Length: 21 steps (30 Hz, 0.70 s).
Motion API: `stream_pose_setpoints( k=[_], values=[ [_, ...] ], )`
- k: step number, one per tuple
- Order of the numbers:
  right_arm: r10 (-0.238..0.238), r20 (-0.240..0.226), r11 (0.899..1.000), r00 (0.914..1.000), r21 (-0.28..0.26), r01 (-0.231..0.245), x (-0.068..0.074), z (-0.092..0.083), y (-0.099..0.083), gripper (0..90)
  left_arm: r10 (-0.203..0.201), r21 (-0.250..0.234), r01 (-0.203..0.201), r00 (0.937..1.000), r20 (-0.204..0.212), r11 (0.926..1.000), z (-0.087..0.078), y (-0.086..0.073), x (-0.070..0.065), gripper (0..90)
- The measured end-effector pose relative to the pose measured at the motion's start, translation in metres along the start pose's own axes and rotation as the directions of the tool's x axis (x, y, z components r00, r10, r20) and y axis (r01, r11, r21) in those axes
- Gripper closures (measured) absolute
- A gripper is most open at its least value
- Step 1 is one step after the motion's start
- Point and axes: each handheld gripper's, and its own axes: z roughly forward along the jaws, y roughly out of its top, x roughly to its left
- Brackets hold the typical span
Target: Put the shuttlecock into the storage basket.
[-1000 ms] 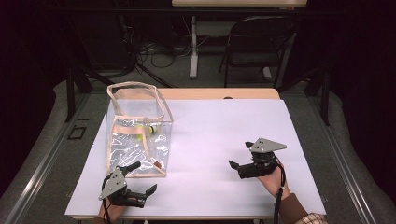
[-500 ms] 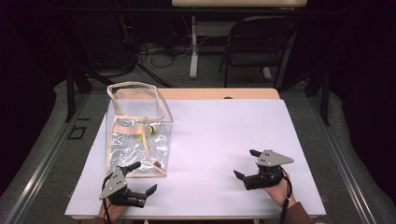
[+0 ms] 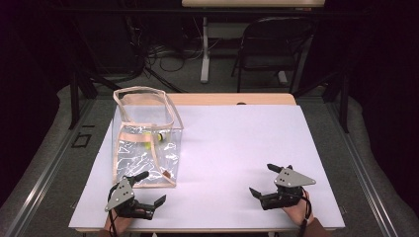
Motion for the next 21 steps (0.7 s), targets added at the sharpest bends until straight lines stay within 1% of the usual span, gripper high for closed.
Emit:
stream_pose_setpoints(
  k=[3, 7, 14, 21],
  values=[
    [-0.002, 0.002, 1.0, 1.0, -0.004, 0.002, 0.0, -0.003, -0.003, 0.0, -0.001, 0.0, 0.001, 1.0, 0.003, 1.0, 0.0, 0.0, 0.0, 0.0],
    [-0.001, 0.007, 1.0, 1.0, -0.022, 0.001, 0.001, -0.008, -0.006, 0.0, -0.001, 0.002, 0.001, 1.0, 0.003, 1.0, 0.0, 0.0, 0.0, 0.0],
    [-0.032, 0.031, 0.998, 0.999, -0.051, 0.034, 0.008, -0.018, -0.012, 0.0, 0.0, 0.004, 0.0, 1.0, 0.002, 1.0, 0.0, -0.001, 0.001, 0.0],
    [-0.041, 0.036, 0.998, 0.9985, -0.044, 0.042, 0.013, -0.022, -0.018, 0.0, -0.002, 0.005, 0.002, 1.0, 0.001, 1.0, 0.001, -0.001, 0.0, 0.0]
  ],
)
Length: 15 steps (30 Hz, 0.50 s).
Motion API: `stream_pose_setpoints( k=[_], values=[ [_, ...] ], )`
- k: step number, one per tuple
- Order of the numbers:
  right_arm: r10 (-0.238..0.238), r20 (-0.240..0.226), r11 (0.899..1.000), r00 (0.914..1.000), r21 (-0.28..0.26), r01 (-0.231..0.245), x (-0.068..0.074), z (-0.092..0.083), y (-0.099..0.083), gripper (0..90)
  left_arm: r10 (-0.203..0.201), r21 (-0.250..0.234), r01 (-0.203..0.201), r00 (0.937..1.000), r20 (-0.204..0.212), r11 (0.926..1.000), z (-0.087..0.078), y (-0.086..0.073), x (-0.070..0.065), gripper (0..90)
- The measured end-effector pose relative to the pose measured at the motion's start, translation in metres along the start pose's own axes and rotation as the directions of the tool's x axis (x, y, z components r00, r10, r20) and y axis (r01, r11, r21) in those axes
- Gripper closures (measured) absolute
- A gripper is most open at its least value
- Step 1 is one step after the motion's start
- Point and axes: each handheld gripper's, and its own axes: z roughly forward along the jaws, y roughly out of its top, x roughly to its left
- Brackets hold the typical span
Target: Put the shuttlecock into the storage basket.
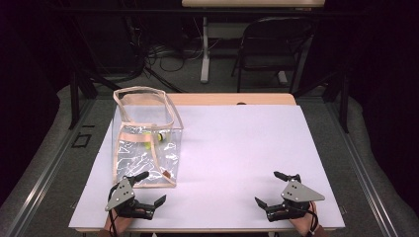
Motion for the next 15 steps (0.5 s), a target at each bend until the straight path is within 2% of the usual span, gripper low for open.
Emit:
stream_pose_setpoints(
  k=[9, 15],
  values=[
    [-0.024, 0.012, 1.0, 0.9996, 0.002, 0.024, 0.0033, -0.0003, -0.002, 0.0, 0.0, 0.002, 0.0, 1.0, 0.002, 1.0, 0.0008, -0.0002, 0.0004, 0.0],
    [-0.023, 0.013, 1.0, 0.9997, 0.003, 0.022, 0.0028, -0.0006, -0.0025, 0.0, 0.004, 0.008, -0.004, 1.0, -0.002, 1.0, 0.0014, 0.0003, 0.0002, 0.0]
  ],
)
